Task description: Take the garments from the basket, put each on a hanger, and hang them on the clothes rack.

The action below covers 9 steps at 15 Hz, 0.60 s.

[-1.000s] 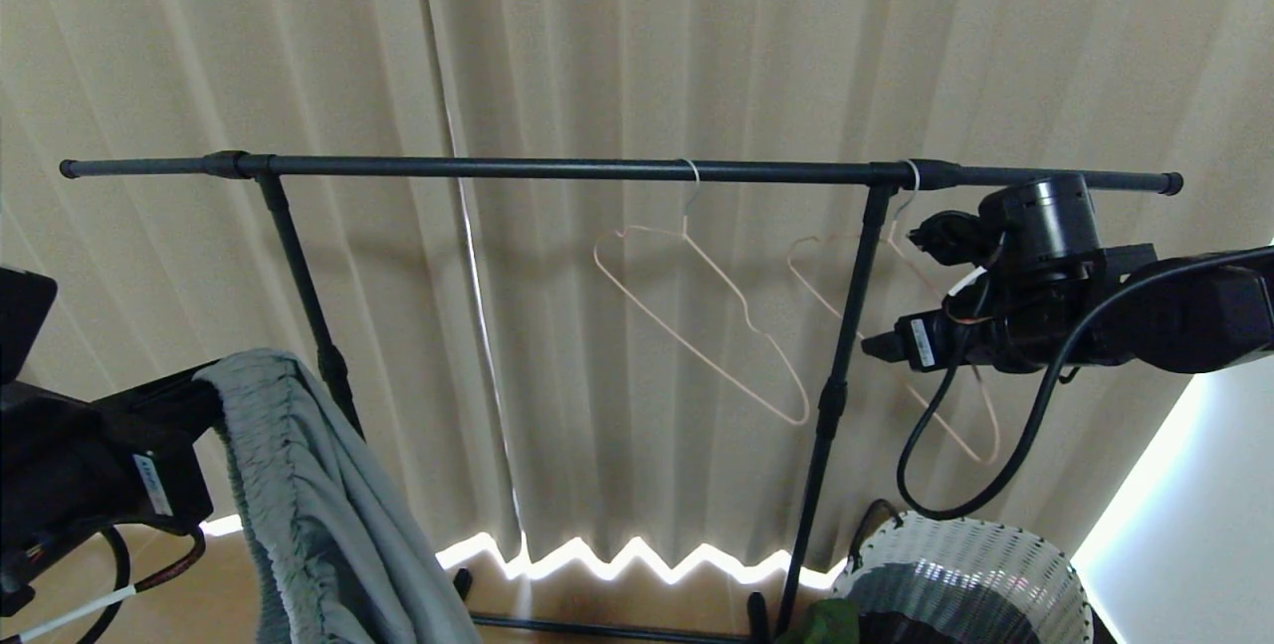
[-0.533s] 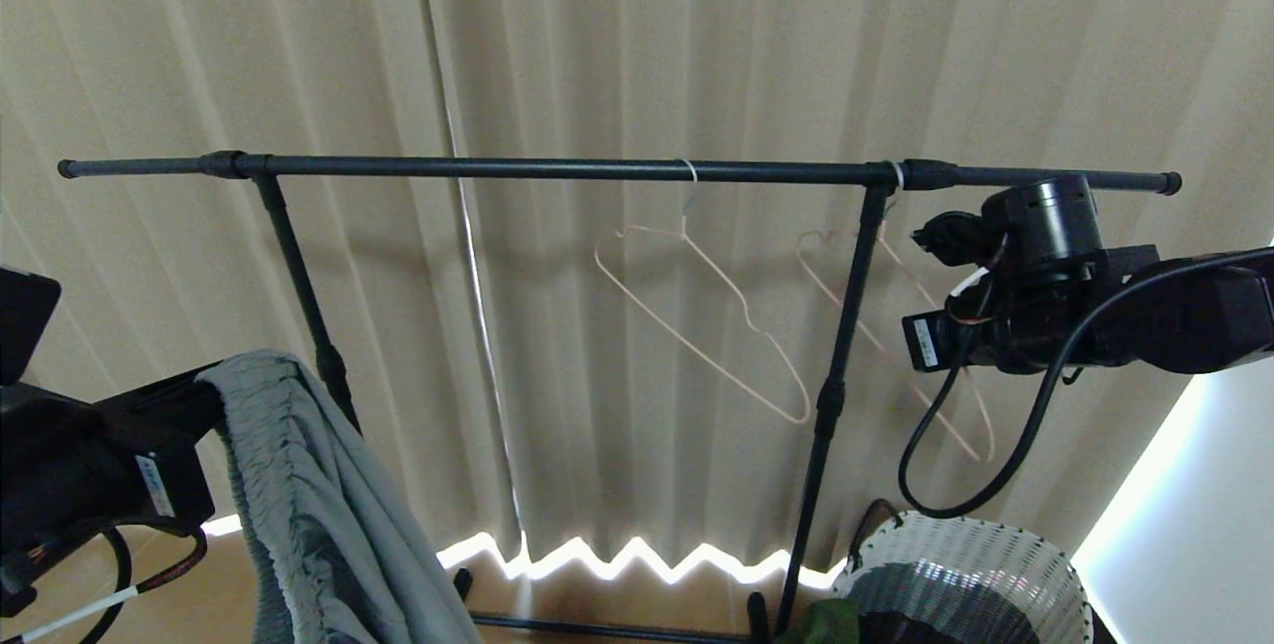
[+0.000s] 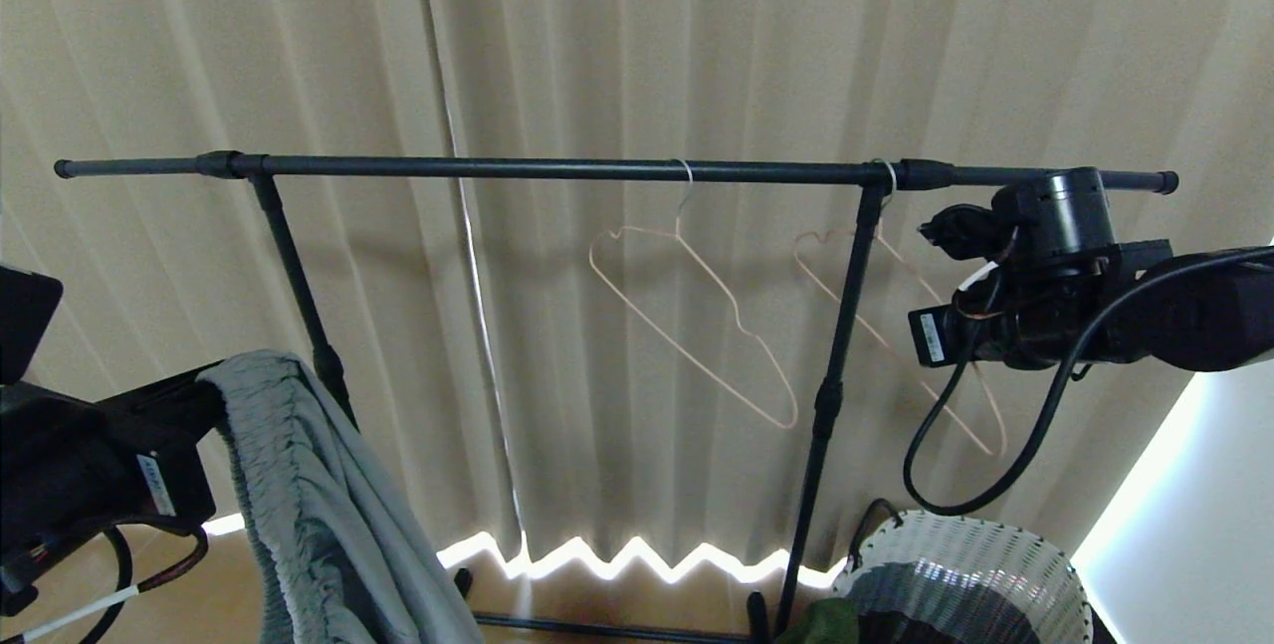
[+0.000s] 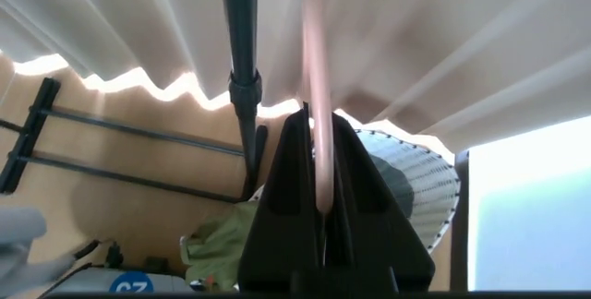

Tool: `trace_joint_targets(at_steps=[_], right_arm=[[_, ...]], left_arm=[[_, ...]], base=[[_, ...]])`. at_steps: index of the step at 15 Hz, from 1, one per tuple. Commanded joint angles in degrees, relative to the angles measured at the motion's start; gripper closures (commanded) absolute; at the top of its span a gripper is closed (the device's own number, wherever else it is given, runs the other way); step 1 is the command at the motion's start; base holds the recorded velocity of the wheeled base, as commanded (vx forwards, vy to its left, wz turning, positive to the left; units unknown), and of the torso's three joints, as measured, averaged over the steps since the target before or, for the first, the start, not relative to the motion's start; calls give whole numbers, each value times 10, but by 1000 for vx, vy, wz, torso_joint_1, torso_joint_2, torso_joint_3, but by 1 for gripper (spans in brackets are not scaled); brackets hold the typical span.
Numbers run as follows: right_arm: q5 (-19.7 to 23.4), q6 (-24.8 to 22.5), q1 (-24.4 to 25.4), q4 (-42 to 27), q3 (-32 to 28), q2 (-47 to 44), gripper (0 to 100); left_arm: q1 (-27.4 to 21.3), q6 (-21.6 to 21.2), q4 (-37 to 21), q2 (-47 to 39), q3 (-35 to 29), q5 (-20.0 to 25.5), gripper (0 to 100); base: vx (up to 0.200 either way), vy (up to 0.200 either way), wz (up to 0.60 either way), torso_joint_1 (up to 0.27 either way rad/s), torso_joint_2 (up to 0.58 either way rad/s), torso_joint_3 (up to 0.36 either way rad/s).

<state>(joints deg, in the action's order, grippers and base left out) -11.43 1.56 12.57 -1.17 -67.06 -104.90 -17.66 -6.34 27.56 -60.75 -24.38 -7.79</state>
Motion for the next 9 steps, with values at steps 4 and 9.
trace_joint_targets(at_steps=[4, 9], right_arm=[[-39, 13, 0, 2, 8, 47, 100], [-75, 13, 0, 86, 48, 58, 100]], left_arm=[[0, 0, 0, -3, 0, 0, 100], [0, 0, 0, -3, 1, 0, 100]], base=[[0, 0, 0, 0, 0, 0], [0, 0, 0, 0, 0, 0]])
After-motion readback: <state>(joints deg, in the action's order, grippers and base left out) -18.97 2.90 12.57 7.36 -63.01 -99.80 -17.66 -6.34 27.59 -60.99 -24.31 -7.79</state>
